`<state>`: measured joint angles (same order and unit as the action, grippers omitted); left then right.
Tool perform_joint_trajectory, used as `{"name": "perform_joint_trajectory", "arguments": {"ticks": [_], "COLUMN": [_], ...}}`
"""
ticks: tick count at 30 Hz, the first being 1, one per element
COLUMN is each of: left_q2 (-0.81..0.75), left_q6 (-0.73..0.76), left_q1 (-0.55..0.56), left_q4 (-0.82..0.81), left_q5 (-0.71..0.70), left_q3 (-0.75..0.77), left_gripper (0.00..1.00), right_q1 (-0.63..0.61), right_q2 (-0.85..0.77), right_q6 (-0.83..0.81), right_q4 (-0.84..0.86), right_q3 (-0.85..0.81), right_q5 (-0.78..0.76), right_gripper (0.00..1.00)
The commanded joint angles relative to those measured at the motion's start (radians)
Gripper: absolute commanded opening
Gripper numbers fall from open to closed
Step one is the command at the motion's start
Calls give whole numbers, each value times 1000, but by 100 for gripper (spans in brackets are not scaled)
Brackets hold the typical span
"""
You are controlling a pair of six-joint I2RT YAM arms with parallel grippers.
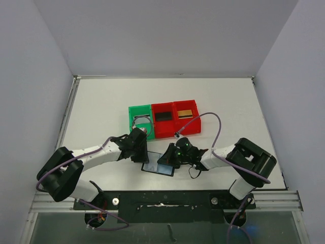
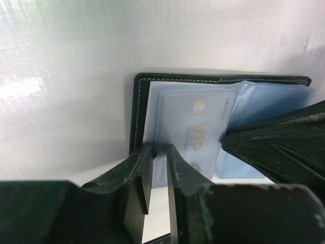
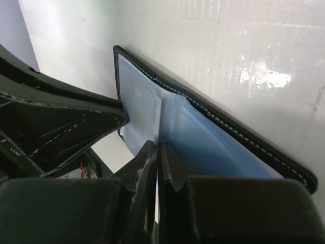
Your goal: Take the credit cards out of the card holder
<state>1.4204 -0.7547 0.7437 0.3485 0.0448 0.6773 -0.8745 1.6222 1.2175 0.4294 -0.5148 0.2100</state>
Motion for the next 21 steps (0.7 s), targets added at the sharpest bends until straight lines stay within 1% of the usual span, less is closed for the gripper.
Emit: {"name": "perform_joint_trajectory", "arguments": {"ticks": [1, 9, 12, 14, 16, 18, 19, 21], "left_q2": [-19, -29, -37, -47, -55, -52, -49, -46], "left_q6": [-12, -15, -18, -18, -18, -18, -20, -21], "left_q1": [5, 5, 5, 5, 5, 5, 5, 5], "left_q4": [-17, -20, -19, -24, -31, -31, -29, -28], "left_q5": [-2, -4, 4, 6, 8, 8, 9, 12], "left_q3": [-16, -16, -12, -11, -14, -15, -16, -16], "left_gripper": [16, 16, 17, 18, 20, 21, 21, 21], "right_q1": [23, 42, 29, 15, -3, -33, -42, -59], "right_q2": [-75, -134, -121, -100, -72, -59, -54, -45], "right_q6": [8, 2, -14, -21, -15, -2, 3, 13], "right_q4": [124, 70, 19, -12, -83, -191, -206, -252], "right_q3": [38, 71, 31, 1, -36, -68, -77, -96], "right_q5": [47, 27, 22, 19, 0, -71, -85, -111], "right_gripper": [0, 0, 17, 24, 29, 38, 40, 40]}}
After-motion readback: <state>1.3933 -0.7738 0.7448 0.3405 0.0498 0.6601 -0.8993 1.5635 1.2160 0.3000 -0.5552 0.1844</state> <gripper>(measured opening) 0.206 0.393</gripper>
